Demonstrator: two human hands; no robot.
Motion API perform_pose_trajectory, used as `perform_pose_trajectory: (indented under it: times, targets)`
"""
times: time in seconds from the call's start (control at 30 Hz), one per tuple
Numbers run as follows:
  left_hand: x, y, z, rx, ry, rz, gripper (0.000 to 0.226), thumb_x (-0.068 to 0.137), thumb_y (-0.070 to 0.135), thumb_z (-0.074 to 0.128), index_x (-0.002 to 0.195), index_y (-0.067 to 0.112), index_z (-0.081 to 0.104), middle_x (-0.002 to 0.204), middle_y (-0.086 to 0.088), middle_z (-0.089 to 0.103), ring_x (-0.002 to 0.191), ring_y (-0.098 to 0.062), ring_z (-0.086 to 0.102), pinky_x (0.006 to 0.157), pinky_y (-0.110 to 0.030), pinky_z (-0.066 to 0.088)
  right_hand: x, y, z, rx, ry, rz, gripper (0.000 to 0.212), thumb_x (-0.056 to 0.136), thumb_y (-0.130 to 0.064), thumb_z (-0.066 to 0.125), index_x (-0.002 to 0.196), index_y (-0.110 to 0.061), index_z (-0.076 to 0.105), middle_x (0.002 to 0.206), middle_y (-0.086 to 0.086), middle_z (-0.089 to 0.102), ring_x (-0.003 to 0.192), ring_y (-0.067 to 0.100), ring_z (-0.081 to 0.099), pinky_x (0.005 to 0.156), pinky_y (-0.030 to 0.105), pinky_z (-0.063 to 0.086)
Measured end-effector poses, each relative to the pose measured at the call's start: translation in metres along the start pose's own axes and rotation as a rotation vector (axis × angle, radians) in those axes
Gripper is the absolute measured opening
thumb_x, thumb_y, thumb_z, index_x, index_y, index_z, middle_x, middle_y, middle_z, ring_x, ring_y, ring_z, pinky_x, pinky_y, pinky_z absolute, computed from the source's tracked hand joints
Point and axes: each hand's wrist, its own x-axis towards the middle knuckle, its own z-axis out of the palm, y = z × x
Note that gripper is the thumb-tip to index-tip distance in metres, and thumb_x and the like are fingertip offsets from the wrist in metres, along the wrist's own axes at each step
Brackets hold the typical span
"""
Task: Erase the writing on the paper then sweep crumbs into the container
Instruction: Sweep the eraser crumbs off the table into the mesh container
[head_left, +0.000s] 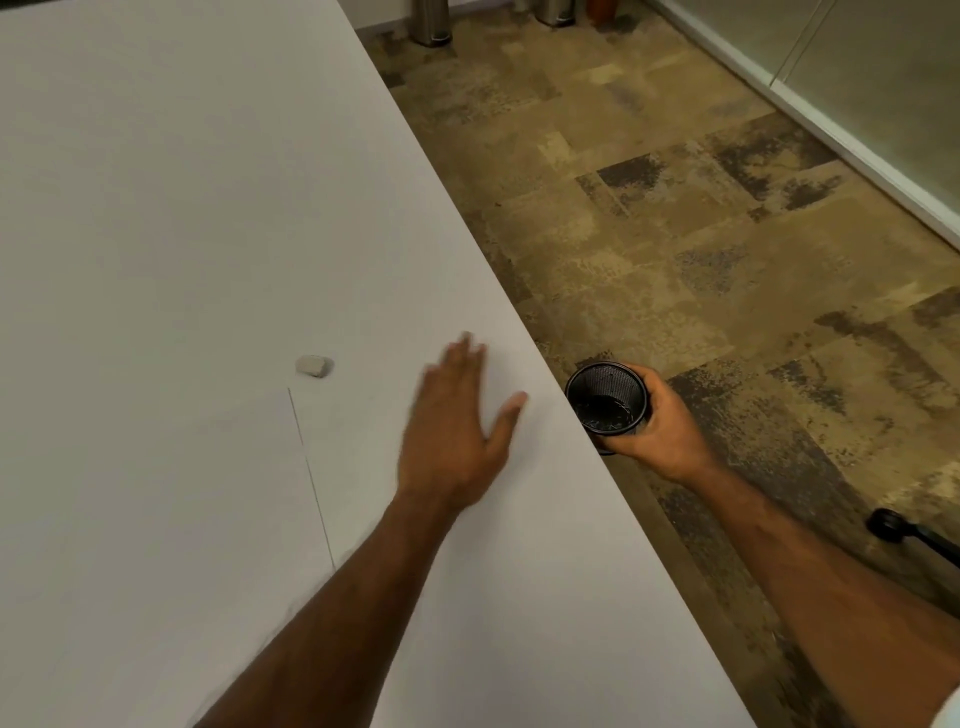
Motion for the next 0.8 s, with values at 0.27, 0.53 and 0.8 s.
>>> perform_pose_trajectory:
  times: [0.27, 0.53, 0.8]
  targets:
    - [0.000, -0.014, 0.013, 0.304, -0.193, -0.087, 0.110, 0.078, 0.082, -0.007, 0.158, 0.006, -0.006, 0.166, -0.012, -0.017, 0.151, -0.031, -0.020, 0.122, -0.041, -0.015, 0.000, 0.002, 0.000, -0.001, -0.009, 0.003, 0.082, 0.048, -0.030, 0.091, 0.119, -0.035, 0.050, 0.118, -0.012, 0.061, 0.109, 0.004, 0.058, 0.088, 0.027, 0.051]
    - [-0.019, 0.030, 0.025, -0.140, 0.007, -0.008, 0.084, 0.095, 0.063, 0.021, 0.159, 0.009, 0.011, 0.167, -0.006, 0.003, 0.154, -0.014, -0.004, 0.125, -0.037, -0.004, -0.002, 0.008, -0.001, 0.005, -0.020, 0.014, 0.083, 0.053, -0.013, 0.093, 0.123, -0.028, 0.050, 0.120, -0.009, 0.060, 0.111, 0.004, 0.058, 0.085, 0.019, 0.050]
    - [-0.055, 0.051, 0.051, 0.204, -0.077, -0.273, 0.108, 0.088, 0.078, 0.018, 0.155, -0.007, 0.014, 0.163, -0.027, 0.003, 0.152, -0.041, -0.002, 0.122, -0.053, 0.001, -0.003, 0.009, -0.001, -0.028, -0.040, 0.006, 0.085, 0.054, -0.016, 0.091, 0.127, -0.023, 0.049, 0.120, -0.010, 0.061, 0.112, 0.000, 0.057, 0.091, 0.016, 0.046]
